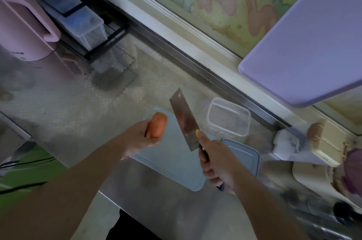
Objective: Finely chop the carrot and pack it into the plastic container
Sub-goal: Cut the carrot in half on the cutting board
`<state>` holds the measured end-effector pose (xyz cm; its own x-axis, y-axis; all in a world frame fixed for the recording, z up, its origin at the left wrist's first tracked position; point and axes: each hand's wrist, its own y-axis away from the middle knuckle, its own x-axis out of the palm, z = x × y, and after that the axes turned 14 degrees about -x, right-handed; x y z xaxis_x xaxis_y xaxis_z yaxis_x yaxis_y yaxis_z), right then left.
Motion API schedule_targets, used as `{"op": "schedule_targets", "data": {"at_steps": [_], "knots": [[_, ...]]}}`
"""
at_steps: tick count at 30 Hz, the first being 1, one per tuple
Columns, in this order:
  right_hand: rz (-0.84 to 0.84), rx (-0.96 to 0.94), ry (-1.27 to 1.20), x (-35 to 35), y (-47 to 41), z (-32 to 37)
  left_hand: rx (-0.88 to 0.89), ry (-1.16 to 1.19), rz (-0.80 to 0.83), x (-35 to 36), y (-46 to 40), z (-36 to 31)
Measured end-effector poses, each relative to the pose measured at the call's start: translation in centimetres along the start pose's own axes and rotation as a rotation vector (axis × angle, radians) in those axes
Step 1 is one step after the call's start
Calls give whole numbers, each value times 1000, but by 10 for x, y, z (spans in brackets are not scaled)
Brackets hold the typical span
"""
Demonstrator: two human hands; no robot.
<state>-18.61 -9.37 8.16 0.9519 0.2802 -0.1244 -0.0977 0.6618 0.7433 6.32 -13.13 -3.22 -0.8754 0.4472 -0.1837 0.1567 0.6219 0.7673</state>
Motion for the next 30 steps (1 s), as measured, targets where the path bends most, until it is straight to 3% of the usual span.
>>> {"op": "schedule_targets", "data": {"at_steps": [3,10,14,16,25,30], "knots": [[29,-25,2,-4,0,5,5,-123,-28,-1,0,-7],[-78,-13,-44,0,1,-5,-115,-123,-97,14,0,-15],[-128,44,-51,4,2,-15,-218,334,53,30,2,-17],[-136,63,-68,8,2,-20,-239,379,63,38,4,-19],[-145,67,-84,23,1,-30,-155,-368,-266,59,0,-4],[-132,40,-94,31,1,-32,-162,-329,-243,58,-1,-5]]}}
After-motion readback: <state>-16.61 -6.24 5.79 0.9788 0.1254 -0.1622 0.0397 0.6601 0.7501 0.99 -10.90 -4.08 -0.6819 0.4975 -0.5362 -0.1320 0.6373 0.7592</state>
